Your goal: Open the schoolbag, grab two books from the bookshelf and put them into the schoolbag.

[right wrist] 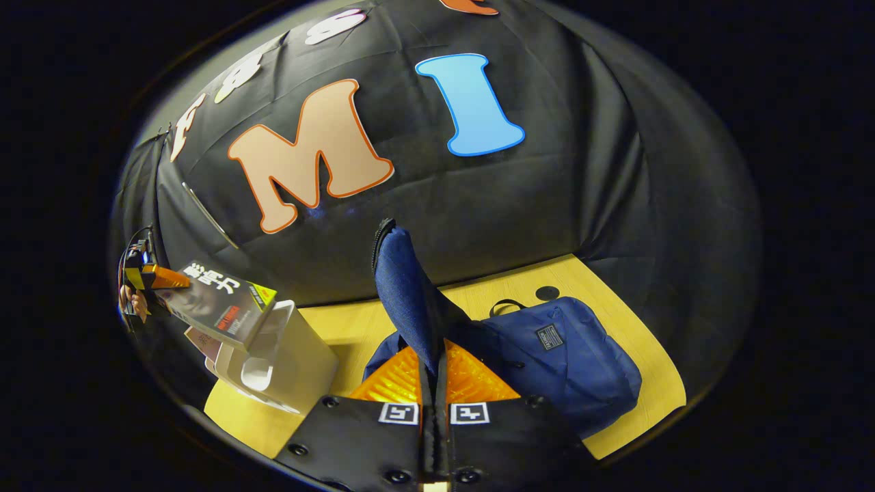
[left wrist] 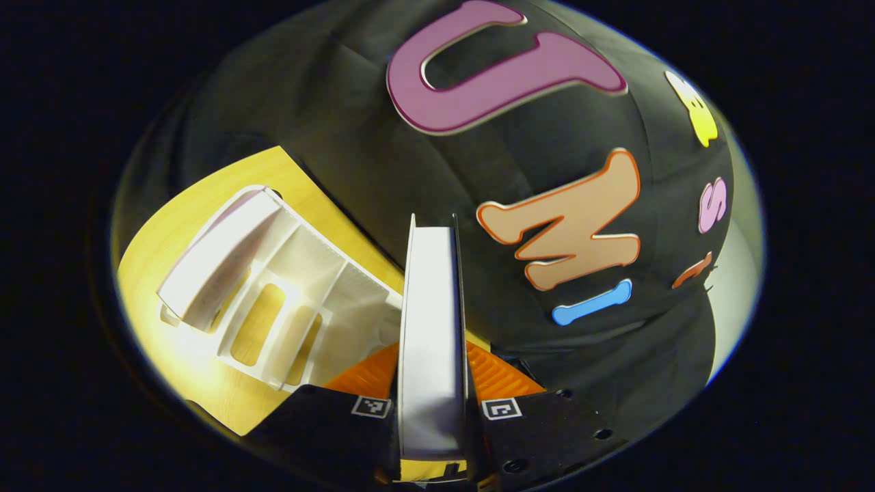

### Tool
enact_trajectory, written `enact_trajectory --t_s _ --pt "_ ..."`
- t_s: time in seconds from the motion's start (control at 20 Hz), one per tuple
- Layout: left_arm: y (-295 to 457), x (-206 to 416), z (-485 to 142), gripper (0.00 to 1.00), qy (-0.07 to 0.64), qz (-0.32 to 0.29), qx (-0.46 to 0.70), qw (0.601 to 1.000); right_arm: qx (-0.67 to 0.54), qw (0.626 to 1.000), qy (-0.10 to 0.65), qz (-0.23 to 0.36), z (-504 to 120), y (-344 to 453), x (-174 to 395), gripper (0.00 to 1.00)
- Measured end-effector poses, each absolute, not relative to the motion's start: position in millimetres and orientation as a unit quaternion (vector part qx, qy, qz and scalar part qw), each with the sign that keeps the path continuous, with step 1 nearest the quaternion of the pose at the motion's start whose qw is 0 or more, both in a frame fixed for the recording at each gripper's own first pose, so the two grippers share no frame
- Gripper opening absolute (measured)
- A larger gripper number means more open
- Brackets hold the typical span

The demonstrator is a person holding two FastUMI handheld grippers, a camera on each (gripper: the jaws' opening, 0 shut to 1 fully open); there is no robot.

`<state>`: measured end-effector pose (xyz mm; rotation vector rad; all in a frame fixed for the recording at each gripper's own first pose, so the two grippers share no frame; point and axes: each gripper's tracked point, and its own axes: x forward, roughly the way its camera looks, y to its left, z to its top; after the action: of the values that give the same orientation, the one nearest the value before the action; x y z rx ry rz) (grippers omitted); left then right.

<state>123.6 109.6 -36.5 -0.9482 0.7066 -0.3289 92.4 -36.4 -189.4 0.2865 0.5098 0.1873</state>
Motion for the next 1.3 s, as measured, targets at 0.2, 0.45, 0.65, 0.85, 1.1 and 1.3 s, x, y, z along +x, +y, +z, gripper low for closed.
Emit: enact_trajectory --t_s 0.2,0.45,0.65,0.85,1.1,1.3 --pt "80.2 107.0 -56.9 0.34 0.368 -0.190 -0.433 0.801 0.143 0.954 0.244 0.095 -182.7 -37.8 93.9 0.07" --pt "36.3 91.2 -78.7 0.35 0.415 -0.224 -0.416 0.778 0.153 0.954 0.240 0.096 -178.2 -46.9 94.3 0.04" --pt "22.6 83.5 -85.9 0.34 0.444 -0.229 -0.418 0.759 0.163 0.954 0.233 0.095 -169.5 -57.0 96.6 0.07" --pt "30.5 85.2 -74.1 0.35 0.454 -0.228 -0.429 0.747 0.168 0.953 0.229 0.102 -162.4 -59.5 98.0 0.06" --pt "24.7 84.4 -76.5 0.34 0.464 -0.236 -0.454 0.723 0.166 0.953 0.227 0.113 -156.5 -58.3 99.7 0.01" --pt "25.2 86.8 -68.1 0.34 0.467 -0.233 -0.490 0.698 0.172 0.953 0.222 0.117 -153.2 -57.9 101.7 0.04"
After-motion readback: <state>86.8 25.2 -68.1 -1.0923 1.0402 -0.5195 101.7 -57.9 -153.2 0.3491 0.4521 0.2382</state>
